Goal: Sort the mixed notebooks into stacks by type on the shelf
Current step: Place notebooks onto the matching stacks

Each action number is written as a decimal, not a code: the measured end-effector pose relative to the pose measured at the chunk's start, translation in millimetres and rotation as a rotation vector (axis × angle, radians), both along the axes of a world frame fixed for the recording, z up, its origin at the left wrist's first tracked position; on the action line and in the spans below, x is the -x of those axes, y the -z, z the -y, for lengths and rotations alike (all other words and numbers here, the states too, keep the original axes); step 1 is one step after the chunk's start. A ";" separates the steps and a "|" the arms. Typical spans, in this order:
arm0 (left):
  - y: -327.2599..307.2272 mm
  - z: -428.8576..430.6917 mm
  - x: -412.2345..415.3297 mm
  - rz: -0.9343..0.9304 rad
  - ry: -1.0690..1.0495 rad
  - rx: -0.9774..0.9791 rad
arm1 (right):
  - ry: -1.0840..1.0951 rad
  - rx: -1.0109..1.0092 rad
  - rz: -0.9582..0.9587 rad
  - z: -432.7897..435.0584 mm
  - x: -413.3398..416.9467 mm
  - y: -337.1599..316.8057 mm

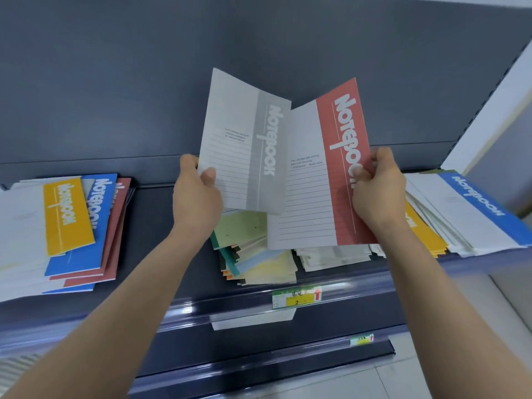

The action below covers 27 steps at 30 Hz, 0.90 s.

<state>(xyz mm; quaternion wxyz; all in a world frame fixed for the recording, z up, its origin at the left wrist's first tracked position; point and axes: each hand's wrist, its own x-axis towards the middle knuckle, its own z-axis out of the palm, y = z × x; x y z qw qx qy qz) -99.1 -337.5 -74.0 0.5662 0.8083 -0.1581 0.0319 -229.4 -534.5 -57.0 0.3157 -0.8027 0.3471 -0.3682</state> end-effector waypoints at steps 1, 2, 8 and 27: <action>1.1 6.5 2.1 -0.009 0.021 0.003 | 0.016 0.016 -0.007 3.8 5.2 -0.6; 1.5 13.8 5.0 -0.014 0.044 0.005 | 0.037 0.034 -0.013 8.3 11.0 -1.6; -1.8 62.3 24.9 0.003 0.127 -0.012 | 0.128 0.040 -0.015 46.8 46.3 -2.1; 16.6 305.9 163.9 -0.031 0.038 -0.042 | 0.105 0.095 -0.223 314.9 170.9 14.7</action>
